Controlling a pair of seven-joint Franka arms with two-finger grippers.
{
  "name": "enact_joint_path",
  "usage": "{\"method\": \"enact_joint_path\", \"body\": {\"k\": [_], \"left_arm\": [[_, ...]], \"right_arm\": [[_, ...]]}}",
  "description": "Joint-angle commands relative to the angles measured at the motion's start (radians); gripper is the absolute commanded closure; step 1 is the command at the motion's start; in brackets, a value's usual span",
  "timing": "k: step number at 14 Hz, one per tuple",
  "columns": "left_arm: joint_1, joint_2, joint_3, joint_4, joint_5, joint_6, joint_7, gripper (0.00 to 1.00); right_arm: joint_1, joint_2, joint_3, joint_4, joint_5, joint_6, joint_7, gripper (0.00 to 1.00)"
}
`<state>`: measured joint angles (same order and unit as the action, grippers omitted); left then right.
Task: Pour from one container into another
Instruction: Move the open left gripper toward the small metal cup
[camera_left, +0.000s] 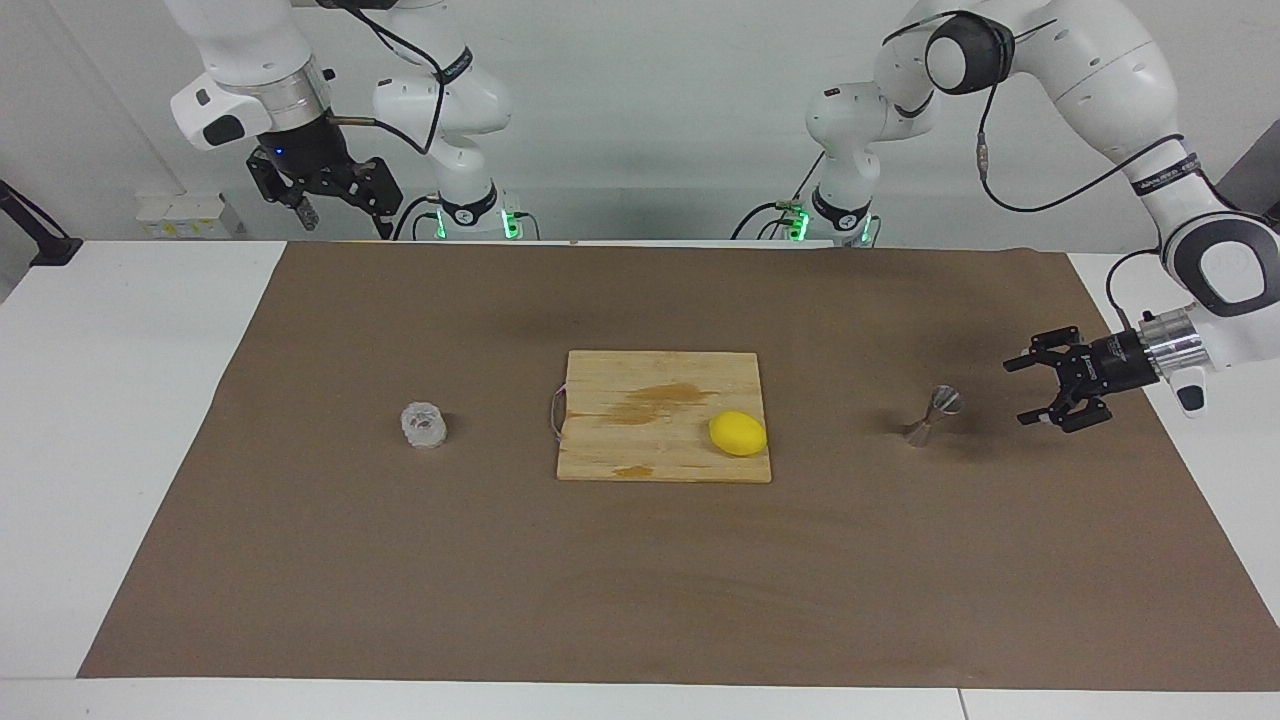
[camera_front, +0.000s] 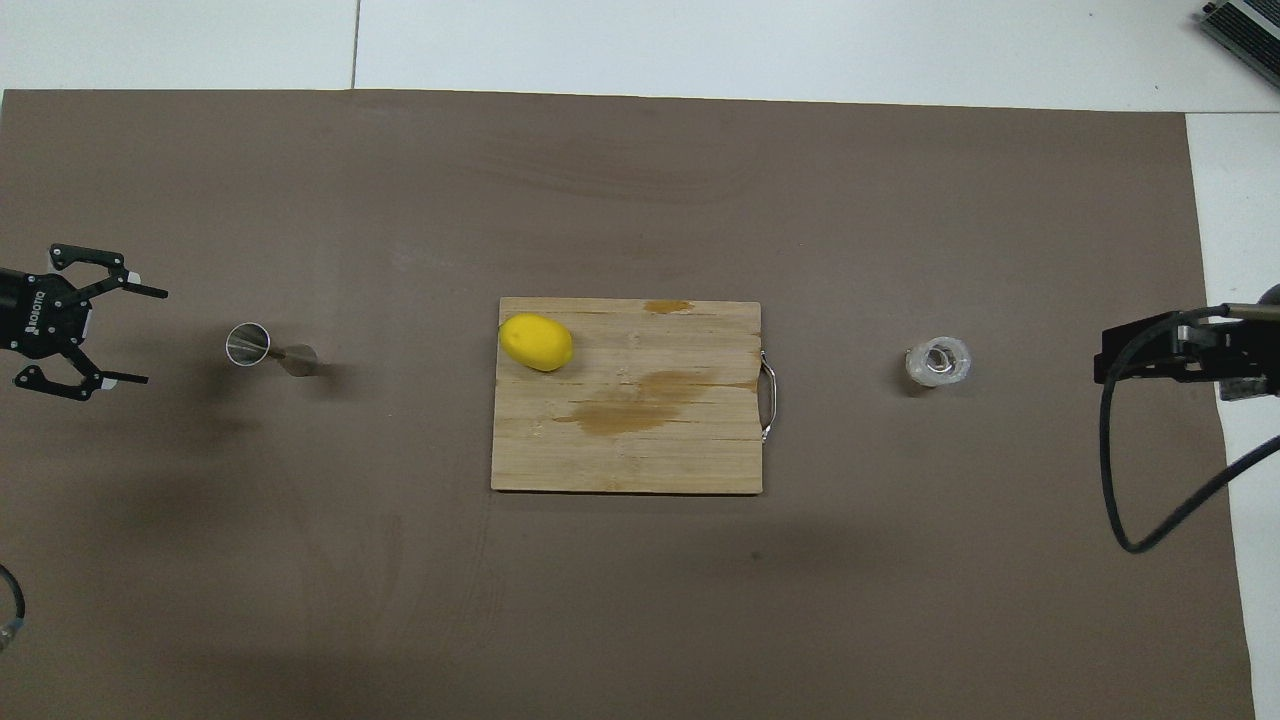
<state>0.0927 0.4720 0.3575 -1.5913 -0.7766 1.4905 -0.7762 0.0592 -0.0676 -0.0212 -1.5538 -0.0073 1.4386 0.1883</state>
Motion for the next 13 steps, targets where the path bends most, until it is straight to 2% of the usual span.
{"method": "enact_joint_path", "body": {"k": [1, 5, 13], "left_arm": [[0.007, 0.037, 0.004, -0.027, -0.059, 0.004, -0.006, 0.0], [-0.004, 0.042, 0.003, -0.051, -0.064, -0.003, 0.023, 0.0], [0.004, 0.068, 0.003, -0.151, -0.239, -0.006, 0.092, 0.0]], "right_arm": [[0.002, -0.021, 0.009, -0.026, 0.01, -0.003, -0.015, 0.0], [0.002, -0.024, 0.009, -0.026, 0.01, -0.003, -0.112, 0.0], [-0.004, -0.037, 0.01, -0.025, 0.017, -0.003, -0.11, 0.0]]}}
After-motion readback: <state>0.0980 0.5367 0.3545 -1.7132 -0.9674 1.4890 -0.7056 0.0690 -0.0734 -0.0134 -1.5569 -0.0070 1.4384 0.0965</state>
